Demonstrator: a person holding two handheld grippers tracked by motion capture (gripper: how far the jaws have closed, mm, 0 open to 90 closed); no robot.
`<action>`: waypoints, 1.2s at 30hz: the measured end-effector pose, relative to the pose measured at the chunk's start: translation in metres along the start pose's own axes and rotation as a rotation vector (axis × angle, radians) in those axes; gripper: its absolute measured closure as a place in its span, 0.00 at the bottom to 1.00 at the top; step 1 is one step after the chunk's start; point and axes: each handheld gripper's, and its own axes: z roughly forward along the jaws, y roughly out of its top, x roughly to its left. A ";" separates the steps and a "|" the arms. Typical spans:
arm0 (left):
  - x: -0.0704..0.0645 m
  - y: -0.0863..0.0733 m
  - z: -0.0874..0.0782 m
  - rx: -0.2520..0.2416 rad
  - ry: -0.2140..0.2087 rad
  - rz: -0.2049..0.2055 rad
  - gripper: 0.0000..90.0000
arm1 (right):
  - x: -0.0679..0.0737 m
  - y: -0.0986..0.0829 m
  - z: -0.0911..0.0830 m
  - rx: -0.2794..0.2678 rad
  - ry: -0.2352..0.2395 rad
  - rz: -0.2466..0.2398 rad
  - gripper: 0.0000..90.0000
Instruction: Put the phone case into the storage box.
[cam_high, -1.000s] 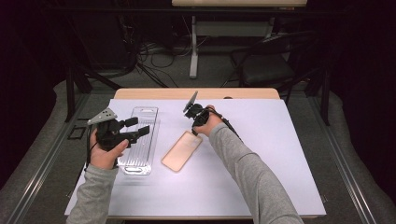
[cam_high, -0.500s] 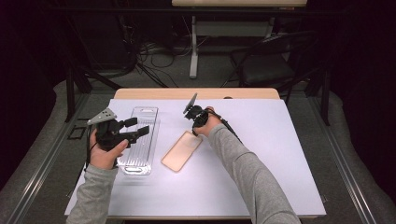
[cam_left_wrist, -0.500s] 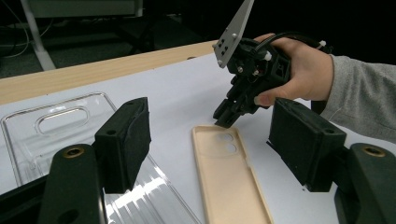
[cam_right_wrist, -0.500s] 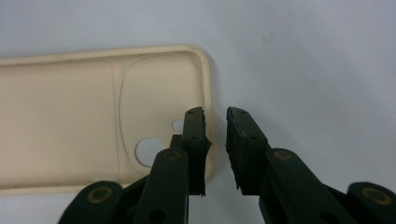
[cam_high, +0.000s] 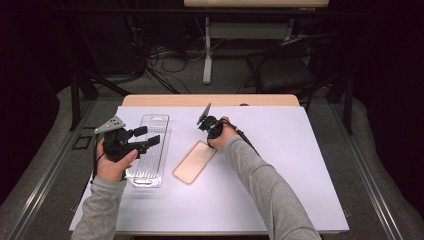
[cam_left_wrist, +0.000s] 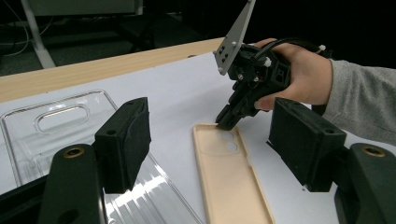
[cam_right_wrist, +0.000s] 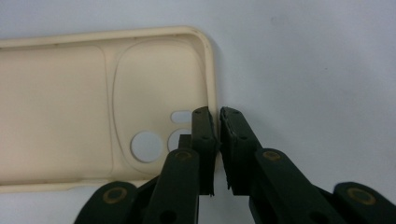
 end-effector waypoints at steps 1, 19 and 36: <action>0.000 0.000 0.000 0.002 0.000 -0.001 0.33 | -0.001 -0.001 0.000 0.000 0.001 -0.003 0.95; 0.000 -0.001 0.001 0.002 -0.001 -0.001 0.33 | 0.001 -0.002 0.000 -0.001 -0.007 -0.024 0.97; 0.000 -0.001 0.001 0.001 0.008 -0.005 0.33 | 0.003 -0.005 -0.006 -0.044 -0.035 -0.050 0.99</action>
